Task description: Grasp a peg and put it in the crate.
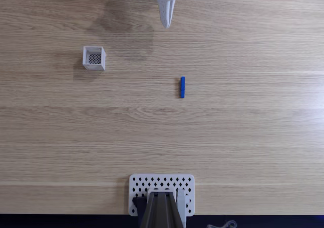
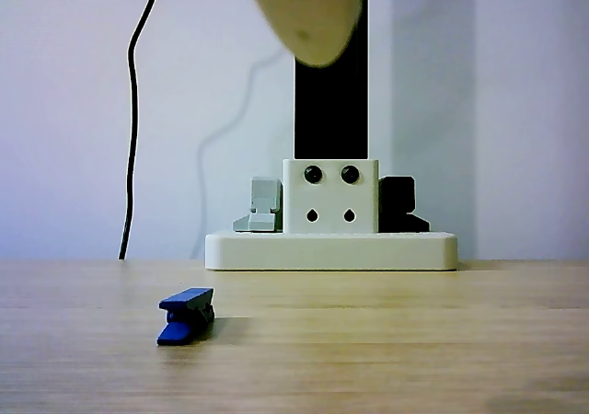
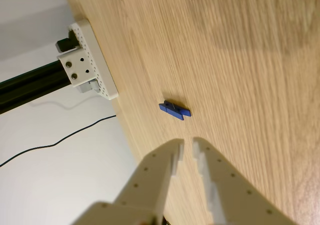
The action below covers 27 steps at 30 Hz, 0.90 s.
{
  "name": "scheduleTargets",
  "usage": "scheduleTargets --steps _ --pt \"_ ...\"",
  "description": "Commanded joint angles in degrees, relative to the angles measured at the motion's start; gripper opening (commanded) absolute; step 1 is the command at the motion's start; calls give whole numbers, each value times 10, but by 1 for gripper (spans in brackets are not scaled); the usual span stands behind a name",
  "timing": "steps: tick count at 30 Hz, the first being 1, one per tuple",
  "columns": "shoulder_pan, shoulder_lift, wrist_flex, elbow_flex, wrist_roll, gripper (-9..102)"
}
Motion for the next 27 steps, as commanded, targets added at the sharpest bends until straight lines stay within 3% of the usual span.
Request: scheduleTargets --steps 1,27 --pt "2 13 3 -5 5 0" --pt "-1 12 3 -6 10 0"
